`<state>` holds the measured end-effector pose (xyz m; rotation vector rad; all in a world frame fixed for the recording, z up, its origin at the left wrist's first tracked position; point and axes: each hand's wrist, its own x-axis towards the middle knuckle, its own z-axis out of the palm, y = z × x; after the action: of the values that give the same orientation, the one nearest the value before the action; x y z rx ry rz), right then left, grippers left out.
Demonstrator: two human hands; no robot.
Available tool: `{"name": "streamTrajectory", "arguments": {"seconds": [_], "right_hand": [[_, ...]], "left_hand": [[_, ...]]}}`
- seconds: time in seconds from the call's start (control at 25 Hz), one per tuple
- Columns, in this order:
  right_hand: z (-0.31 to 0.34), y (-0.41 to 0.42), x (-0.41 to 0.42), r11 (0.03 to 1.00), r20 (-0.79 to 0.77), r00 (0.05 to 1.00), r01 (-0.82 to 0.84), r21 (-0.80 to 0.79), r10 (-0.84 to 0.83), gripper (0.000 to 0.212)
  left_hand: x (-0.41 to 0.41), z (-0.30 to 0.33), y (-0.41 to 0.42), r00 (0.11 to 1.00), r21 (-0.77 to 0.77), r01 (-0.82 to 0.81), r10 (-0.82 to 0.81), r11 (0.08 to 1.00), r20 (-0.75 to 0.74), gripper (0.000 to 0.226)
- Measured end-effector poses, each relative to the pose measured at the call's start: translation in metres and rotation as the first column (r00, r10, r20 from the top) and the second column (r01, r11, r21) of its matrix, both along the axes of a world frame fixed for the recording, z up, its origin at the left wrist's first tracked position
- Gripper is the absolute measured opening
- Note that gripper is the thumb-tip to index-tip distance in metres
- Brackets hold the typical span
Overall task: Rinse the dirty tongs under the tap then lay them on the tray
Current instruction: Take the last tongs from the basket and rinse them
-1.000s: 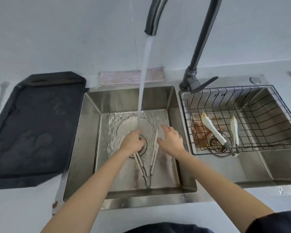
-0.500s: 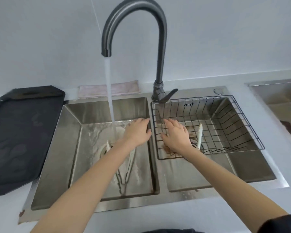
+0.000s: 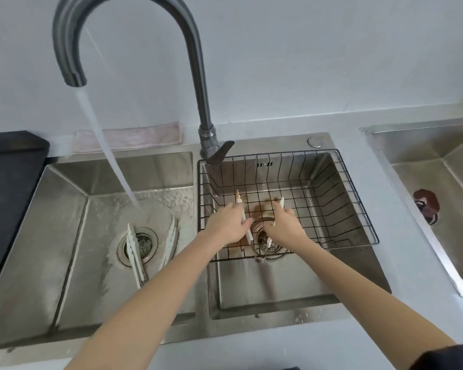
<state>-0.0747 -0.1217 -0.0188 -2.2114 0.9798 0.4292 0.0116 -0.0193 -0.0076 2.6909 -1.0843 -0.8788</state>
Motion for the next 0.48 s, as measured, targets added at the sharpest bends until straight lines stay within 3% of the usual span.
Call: {"name": "streamTrajectory", "arguments": {"seconds": [0.2, 0.48], "right_hand": [[-0.015, -0.016, 0.009, 0.988, -0.002, 0.991, 0.130, 0.086, -0.130, 0.058], [-0.018, -0.019, 0.013, 0.979, 0.016, 0.986, 0.166, 0.118, -0.169, 0.060]], "left_hand": [[-0.001, -0.018, -0.012, 0.997, 0.052, -0.062, 0.064, 0.997, -0.034, 0.052], [-0.004, -0.023, -0.019, 0.969, -0.017, -0.203, 0.198, 0.979, -0.148, 0.039]]}}
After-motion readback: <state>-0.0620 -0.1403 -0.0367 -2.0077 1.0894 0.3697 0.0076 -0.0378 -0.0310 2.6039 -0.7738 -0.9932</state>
